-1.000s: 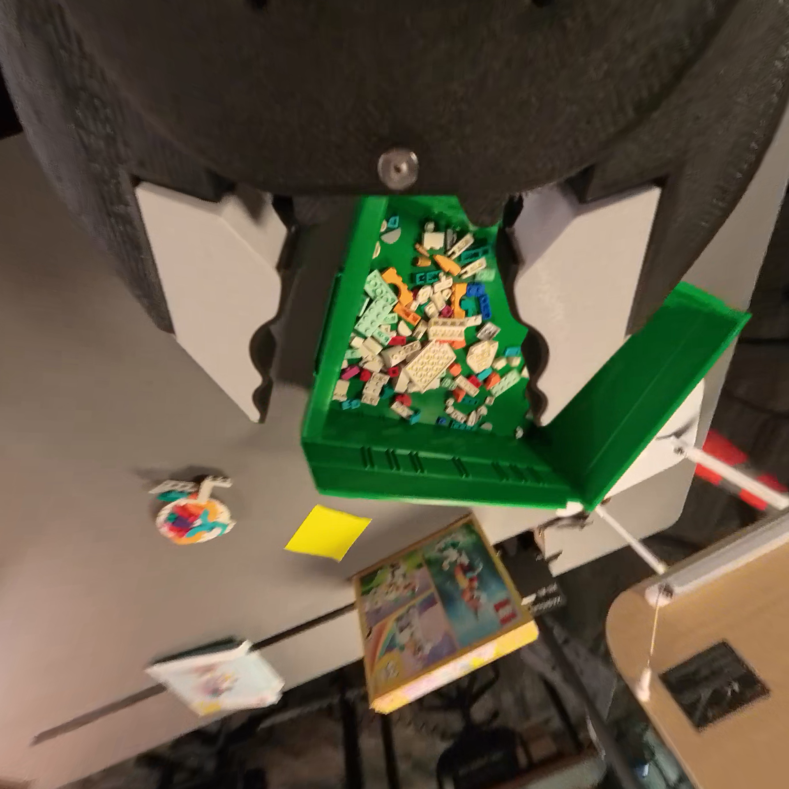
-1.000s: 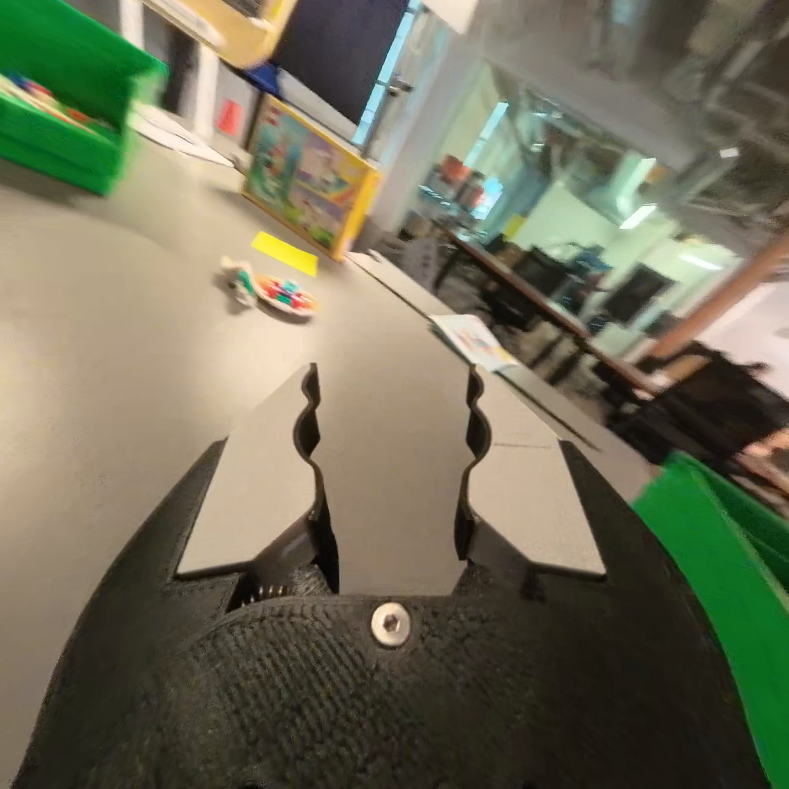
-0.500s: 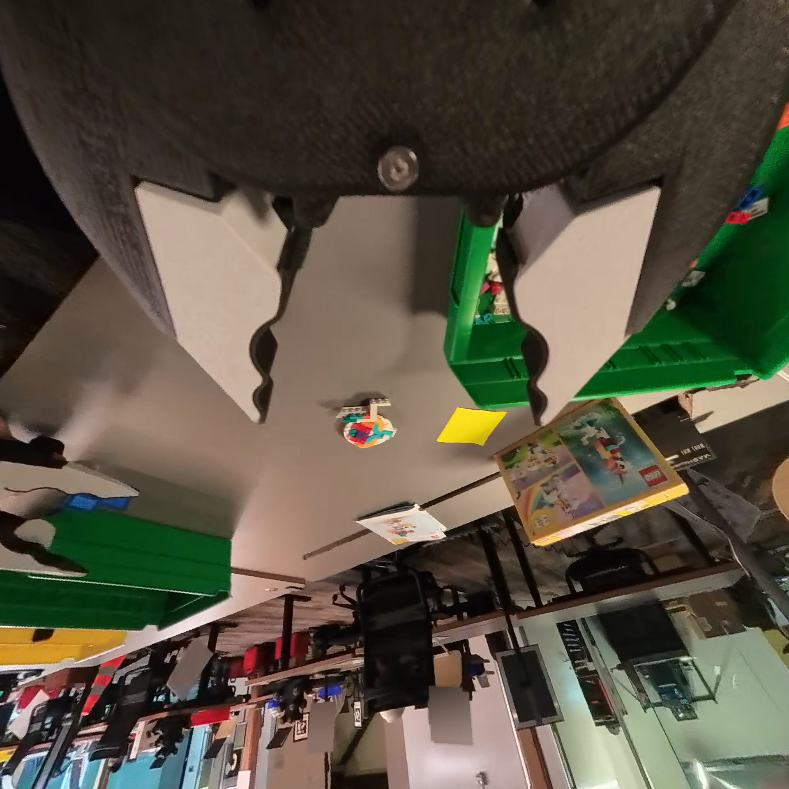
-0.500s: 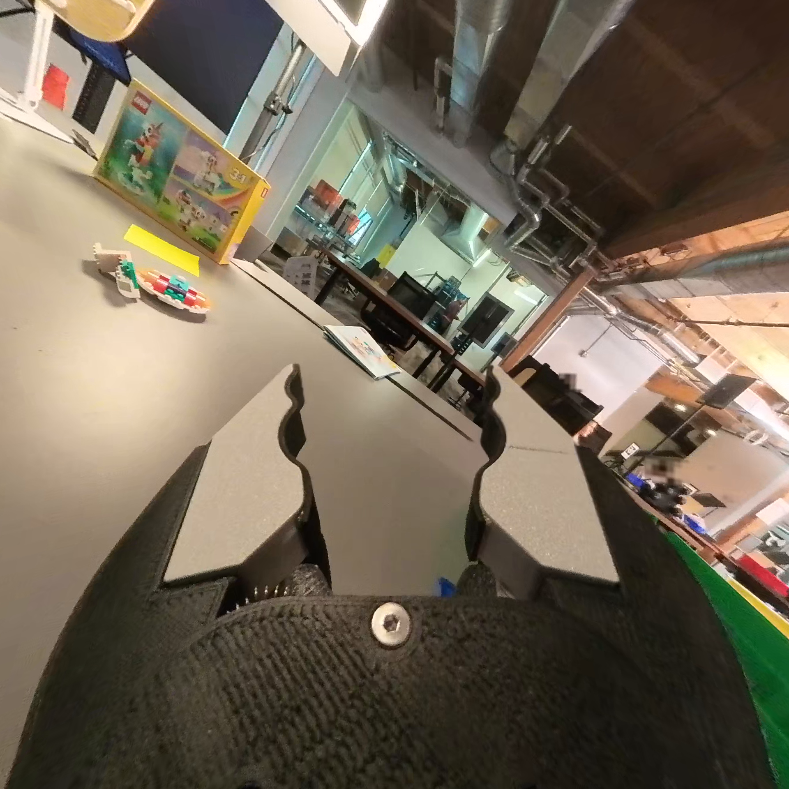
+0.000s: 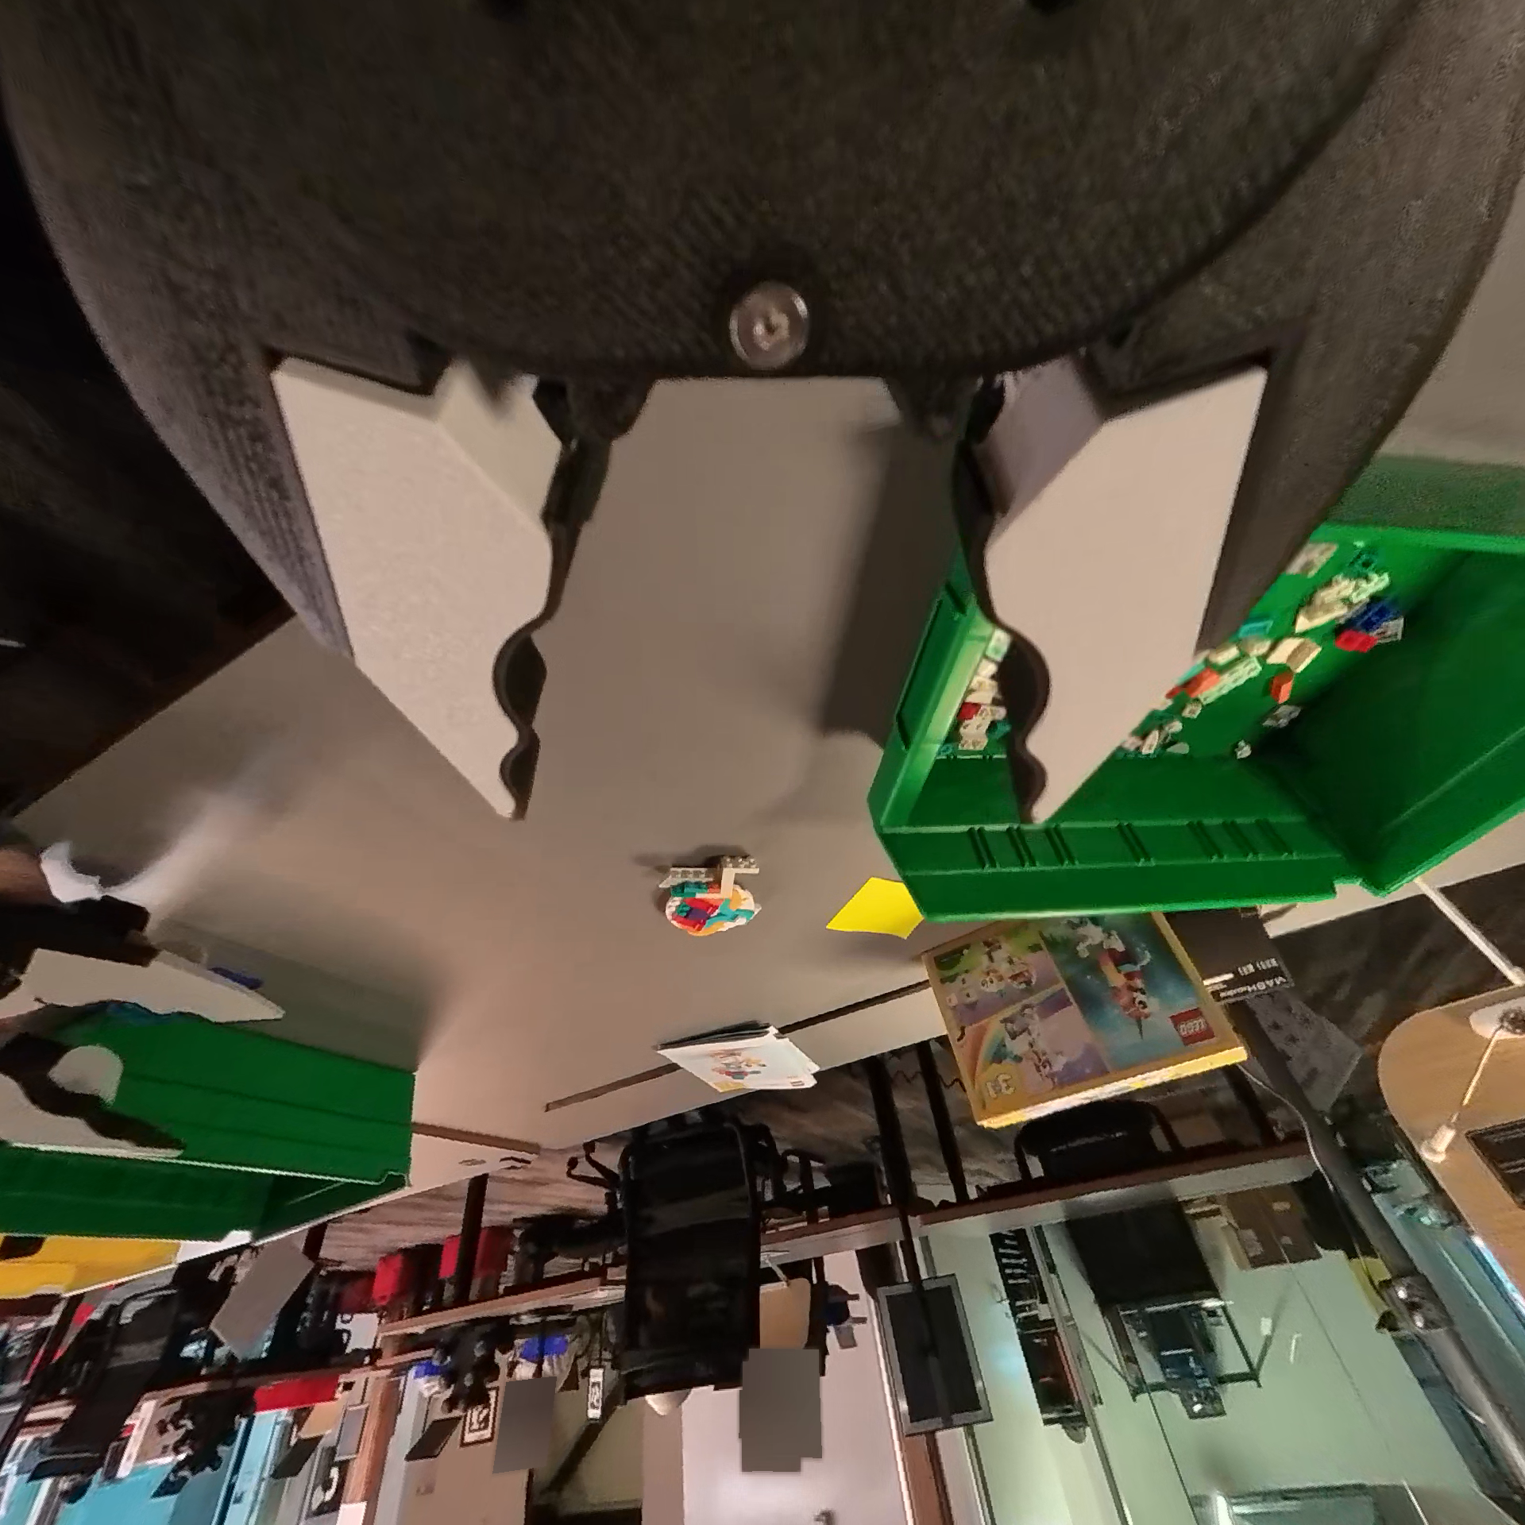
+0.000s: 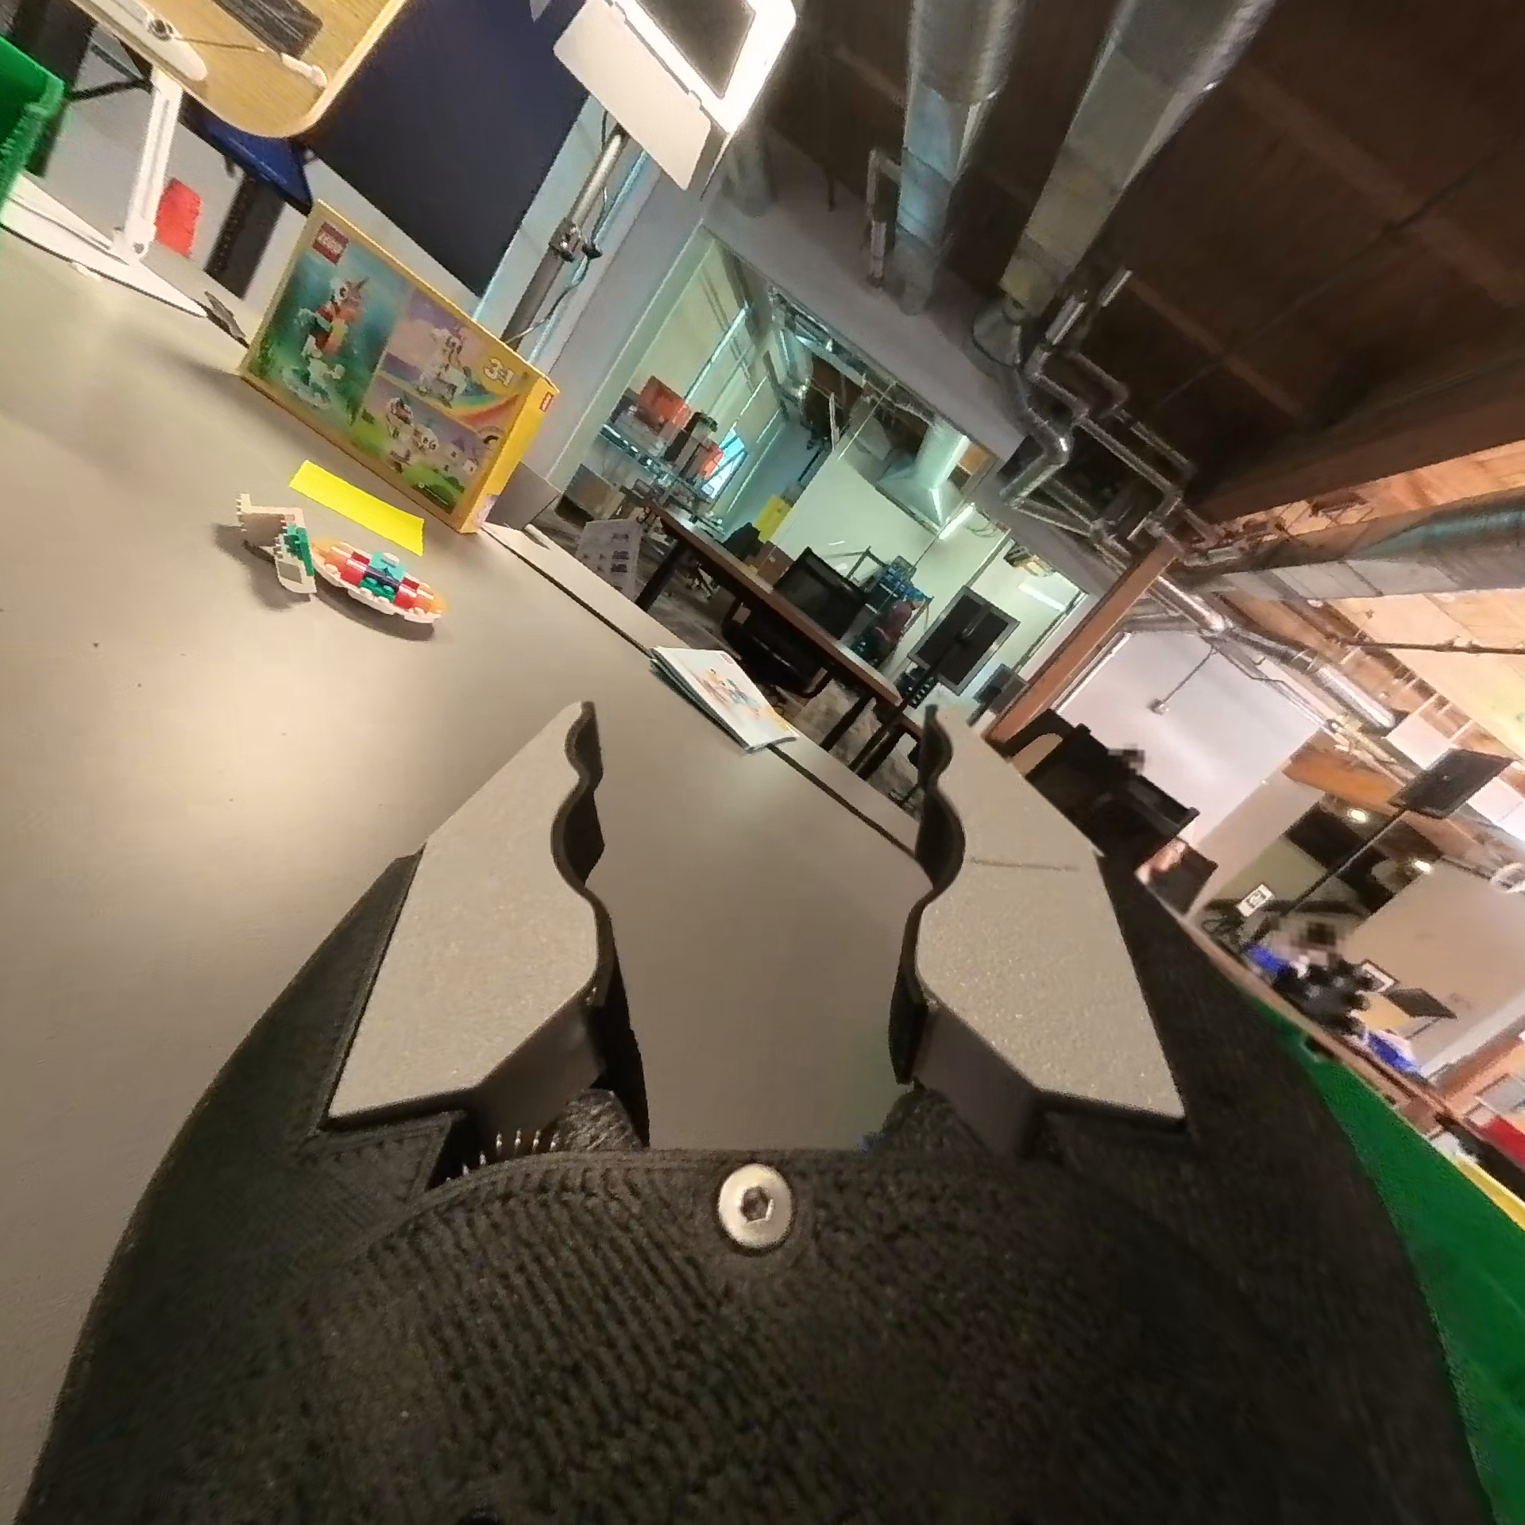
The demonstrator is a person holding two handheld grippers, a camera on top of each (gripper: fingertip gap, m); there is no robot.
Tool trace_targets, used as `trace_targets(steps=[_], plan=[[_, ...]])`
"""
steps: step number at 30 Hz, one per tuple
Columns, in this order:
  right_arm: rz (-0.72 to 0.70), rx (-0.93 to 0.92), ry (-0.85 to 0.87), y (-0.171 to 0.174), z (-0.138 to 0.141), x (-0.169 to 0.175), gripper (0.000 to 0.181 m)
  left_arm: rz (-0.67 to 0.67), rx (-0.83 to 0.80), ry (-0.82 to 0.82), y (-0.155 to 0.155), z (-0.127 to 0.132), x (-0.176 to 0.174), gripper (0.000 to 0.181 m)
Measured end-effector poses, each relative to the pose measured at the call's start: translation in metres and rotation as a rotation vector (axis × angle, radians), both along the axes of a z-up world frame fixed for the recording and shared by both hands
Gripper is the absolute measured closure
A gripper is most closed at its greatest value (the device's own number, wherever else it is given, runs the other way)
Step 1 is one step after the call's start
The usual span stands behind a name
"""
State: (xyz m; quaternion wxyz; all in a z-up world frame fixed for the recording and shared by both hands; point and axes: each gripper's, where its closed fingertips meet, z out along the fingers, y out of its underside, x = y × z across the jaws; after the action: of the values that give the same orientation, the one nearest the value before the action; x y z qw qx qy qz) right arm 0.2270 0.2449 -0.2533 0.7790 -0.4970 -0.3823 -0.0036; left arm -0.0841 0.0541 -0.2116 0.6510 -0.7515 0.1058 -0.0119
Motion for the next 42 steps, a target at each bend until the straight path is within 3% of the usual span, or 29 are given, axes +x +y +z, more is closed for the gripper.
trace_targets(steps=[14, 29, 38, 42], plan=[[-0.007, -0.06, 0.011, 0.007, -0.006, 0.004, 0.106, 0.067, -0.055, -0.02, -0.042, -0.032, -0.01, 0.07], [-0.013, -0.048, -0.014, 0.006, -0.007, 0.002, 0.107, -0.041, -0.104, -0.108, -0.055, -0.064, 0.015, 0.07], [0.036, -0.045, -0.068, -0.002, -0.011, -0.012, 0.095, -0.07, -0.154, -0.121, -0.098, -0.058, 0.029, 0.068], [0.043, -0.04, 0.112, -0.035, 0.028, -0.002, 0.095, -0.092, -0.115, -0.134, -0.118, -0.043, 0.037, 0.067]])
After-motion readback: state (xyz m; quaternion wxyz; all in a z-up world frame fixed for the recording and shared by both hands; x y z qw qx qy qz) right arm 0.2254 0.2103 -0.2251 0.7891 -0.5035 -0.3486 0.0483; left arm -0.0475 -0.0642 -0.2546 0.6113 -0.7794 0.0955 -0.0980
